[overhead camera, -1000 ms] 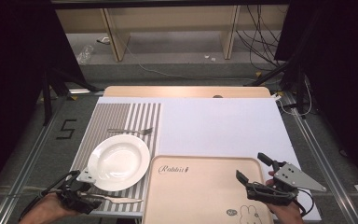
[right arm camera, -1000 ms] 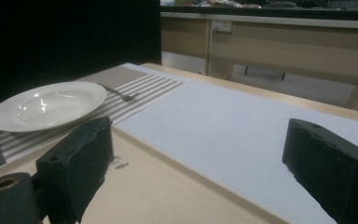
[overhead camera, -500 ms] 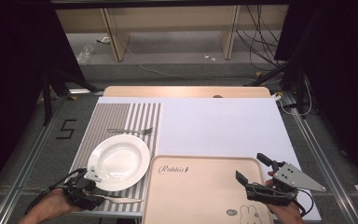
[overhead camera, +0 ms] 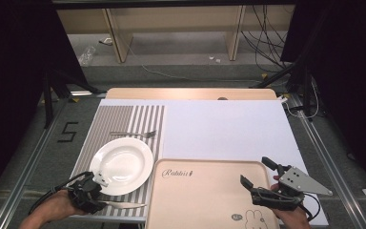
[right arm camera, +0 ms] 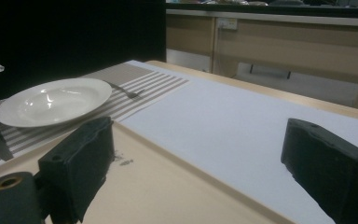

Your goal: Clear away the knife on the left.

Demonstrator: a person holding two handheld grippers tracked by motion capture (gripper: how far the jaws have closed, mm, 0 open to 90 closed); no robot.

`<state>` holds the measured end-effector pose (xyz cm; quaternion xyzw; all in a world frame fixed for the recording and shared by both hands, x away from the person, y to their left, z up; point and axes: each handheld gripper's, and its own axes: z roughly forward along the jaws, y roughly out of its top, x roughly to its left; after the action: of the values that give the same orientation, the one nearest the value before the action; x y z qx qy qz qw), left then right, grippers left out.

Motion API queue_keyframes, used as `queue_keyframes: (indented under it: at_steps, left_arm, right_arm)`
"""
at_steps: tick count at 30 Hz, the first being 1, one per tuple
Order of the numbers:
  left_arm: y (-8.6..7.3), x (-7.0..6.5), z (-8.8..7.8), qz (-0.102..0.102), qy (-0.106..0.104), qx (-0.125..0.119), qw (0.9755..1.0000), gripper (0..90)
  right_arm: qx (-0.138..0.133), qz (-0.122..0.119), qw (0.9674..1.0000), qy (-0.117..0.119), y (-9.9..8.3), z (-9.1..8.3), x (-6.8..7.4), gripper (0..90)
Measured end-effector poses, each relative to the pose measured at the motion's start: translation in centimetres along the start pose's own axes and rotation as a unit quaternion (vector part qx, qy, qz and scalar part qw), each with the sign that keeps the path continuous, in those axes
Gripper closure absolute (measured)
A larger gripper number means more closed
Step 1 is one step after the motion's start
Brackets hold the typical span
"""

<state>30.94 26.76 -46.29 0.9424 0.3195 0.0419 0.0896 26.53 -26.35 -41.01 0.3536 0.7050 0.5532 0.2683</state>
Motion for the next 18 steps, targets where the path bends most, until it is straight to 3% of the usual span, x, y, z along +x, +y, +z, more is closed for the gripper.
queue_keyframes:
  at_steps: [2,8,16,18]
  left_arm:
    - [0.2,-0.3,0.0,0.011,0.001,0.005,0.9999,59.0]
    - [0.6,-0.7,0.0,0.042,0.003,0.017,0.999,63.6]
    - [0.5,-1.6,0.0,0.084,0.015,0.015,0.9962,71.9]
    - [0.5,-1.9,0.0,0.1,0.022,0.015,0.9946,73.0]
  right_arm:
    - [0.002,-0.001,1.0,0.001,0.0,0.0,0.0,10.8]
    - [0.003,-0.002,1.0,0.003,0.0,0.0,0.1,11.5]
    - [0.003,-0.004,1.0,0.005,0.0,0.0,0.1,12.6]
    - [0.001,-0.007,1.0,0.002,0.0,0.0,0.1,13.5]
